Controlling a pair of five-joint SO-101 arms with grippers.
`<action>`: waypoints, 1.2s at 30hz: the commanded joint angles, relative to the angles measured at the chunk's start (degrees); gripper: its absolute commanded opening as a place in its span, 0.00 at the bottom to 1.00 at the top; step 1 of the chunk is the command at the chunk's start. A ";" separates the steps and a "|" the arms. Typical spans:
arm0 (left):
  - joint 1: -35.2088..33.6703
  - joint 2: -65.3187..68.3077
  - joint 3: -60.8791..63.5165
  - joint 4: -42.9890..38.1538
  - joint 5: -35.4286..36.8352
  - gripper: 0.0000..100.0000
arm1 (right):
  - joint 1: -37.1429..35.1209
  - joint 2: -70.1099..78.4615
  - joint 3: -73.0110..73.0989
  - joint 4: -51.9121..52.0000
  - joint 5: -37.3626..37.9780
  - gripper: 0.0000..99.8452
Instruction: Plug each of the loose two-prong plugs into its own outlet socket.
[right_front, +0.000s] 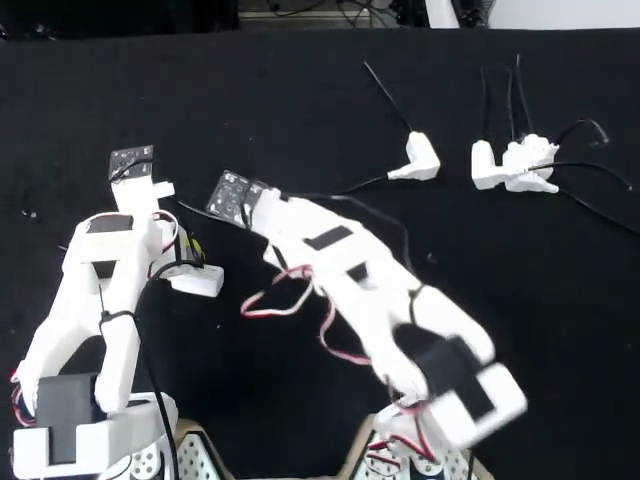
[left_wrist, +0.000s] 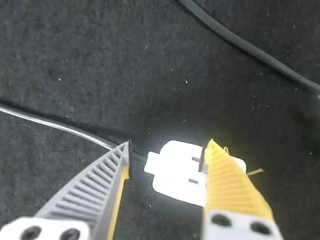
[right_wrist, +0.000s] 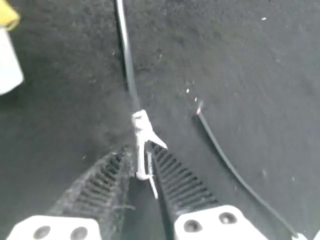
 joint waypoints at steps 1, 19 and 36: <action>0.04 1.14 1.71 -0.35 0.53 0.23 | 0.79 -10.59 4.35 0.18 -0.62 0.01; -0.04 1.05 3.65 -2.73 0.44 0.23 | 1.58 3.82 -4.44 -0.26 -0.53 0.35; -0.04 0.62 3.82 -2.73 0.44 0.23 | 1.85 11.56 -13.32 6.95 -0.44 0.03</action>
